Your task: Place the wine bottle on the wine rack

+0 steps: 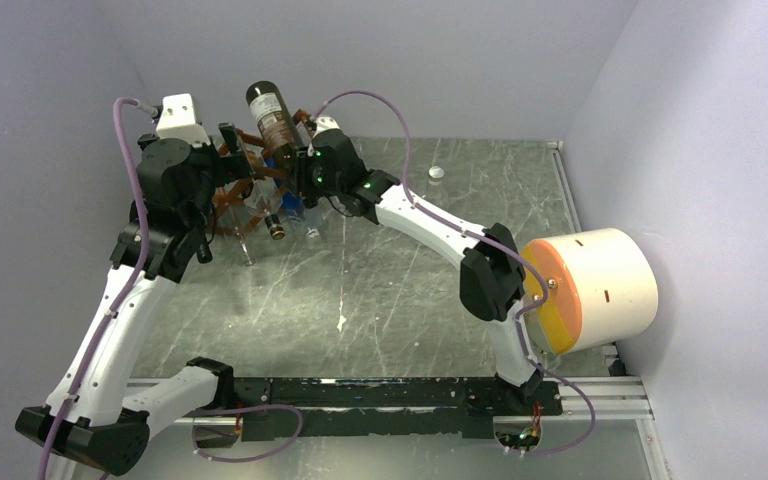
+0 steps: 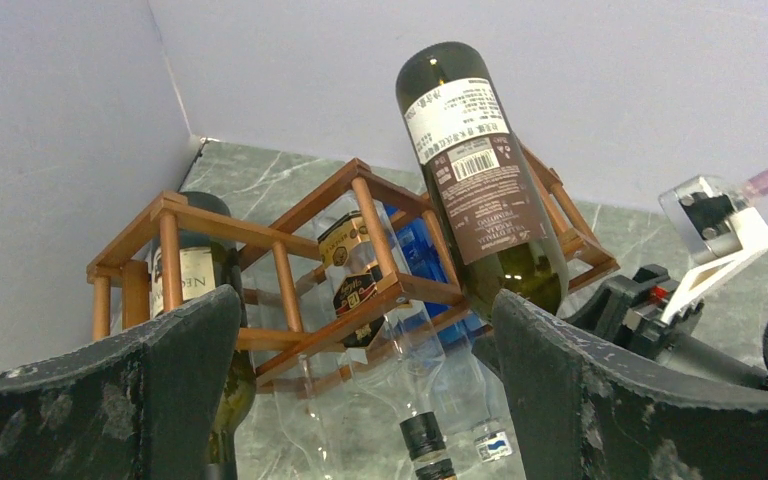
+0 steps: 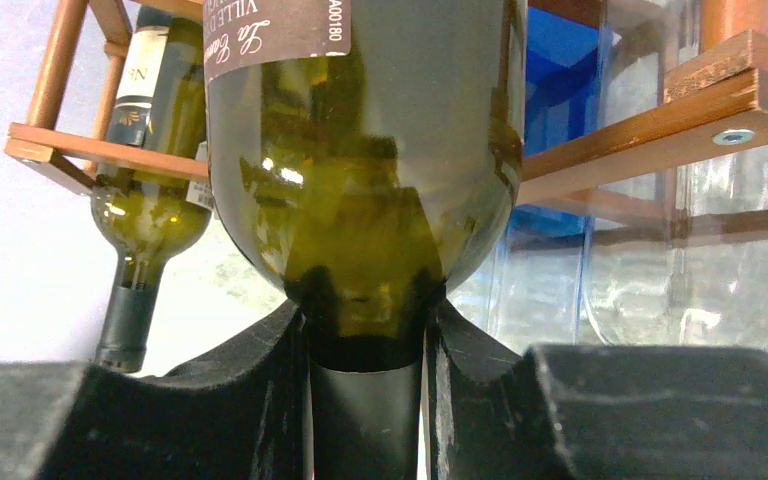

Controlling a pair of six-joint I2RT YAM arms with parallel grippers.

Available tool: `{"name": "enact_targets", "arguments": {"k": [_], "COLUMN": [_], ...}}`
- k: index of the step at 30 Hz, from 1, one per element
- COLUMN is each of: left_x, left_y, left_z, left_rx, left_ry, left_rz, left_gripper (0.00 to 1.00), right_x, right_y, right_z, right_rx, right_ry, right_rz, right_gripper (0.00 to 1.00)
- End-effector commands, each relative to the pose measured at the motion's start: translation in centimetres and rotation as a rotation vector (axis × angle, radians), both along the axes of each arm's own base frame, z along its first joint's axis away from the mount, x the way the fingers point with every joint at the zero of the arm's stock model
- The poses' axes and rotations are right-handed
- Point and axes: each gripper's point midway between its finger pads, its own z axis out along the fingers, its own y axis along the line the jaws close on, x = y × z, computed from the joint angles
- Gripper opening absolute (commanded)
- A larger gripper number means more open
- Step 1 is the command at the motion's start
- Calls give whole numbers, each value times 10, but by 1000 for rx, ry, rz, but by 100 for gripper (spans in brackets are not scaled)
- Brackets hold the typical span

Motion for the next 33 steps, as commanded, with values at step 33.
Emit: {"name": "enact_targets", "arguments": {"k": [33], "left_x": [6], "left_y": [-25], "left_z": [-3], "left_rx": [-15], "left_ry": [7], "left_rz": [-138], "left_gripper": [99], "right_x": [-7], "right_y": [-48], "right_z": [112], "right_rx": [38], "right_ry": [-231], "right_rz": [-71], "right_gripper": [63]}}
